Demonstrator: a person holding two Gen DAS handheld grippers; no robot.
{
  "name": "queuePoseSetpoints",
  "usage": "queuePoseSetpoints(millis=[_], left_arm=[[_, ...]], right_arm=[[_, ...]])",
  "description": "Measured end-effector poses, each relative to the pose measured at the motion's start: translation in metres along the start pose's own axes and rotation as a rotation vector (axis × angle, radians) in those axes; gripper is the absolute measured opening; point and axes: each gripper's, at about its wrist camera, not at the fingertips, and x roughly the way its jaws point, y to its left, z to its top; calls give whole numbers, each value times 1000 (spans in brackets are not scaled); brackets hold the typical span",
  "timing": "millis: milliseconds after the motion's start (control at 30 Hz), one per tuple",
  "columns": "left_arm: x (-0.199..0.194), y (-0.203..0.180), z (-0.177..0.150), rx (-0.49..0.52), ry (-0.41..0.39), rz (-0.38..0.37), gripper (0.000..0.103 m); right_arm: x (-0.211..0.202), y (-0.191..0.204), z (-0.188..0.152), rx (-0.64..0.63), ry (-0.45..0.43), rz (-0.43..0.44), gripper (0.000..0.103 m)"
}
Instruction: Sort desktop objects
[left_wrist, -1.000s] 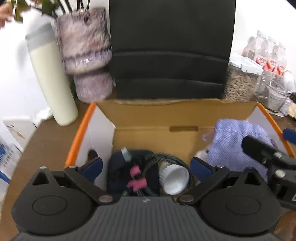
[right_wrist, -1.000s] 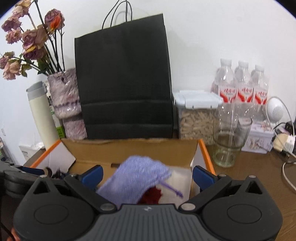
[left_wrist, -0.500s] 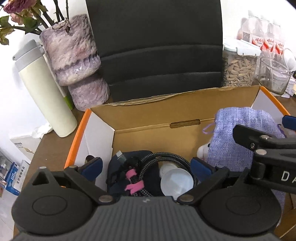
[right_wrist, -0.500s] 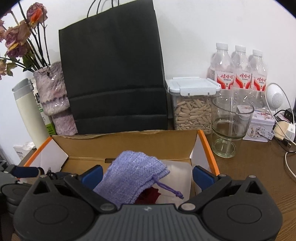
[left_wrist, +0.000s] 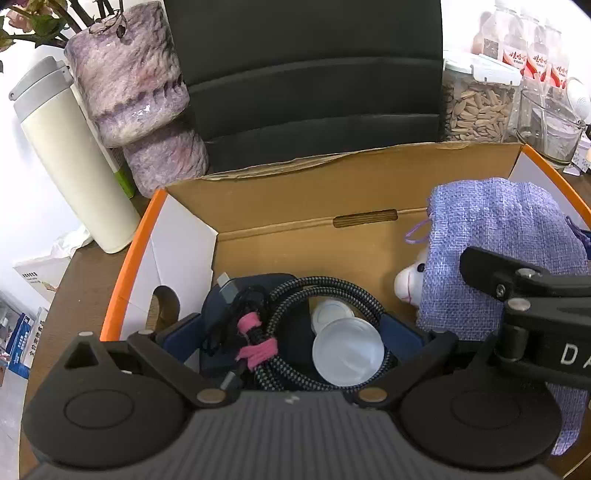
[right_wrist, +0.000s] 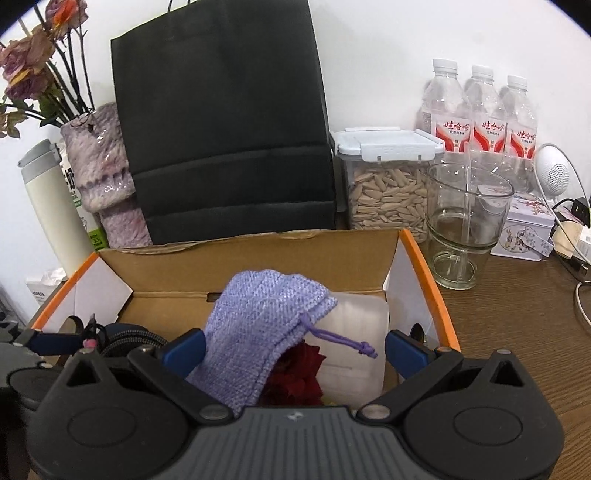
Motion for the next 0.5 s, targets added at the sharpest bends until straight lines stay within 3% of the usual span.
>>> queuePoseSetpoints(millis=[500], left_arm=[[0, -1, 0, 4, -2, 2, 103]], right_arm=[[-1, 1, 0, -1, -1, 0, 103]])
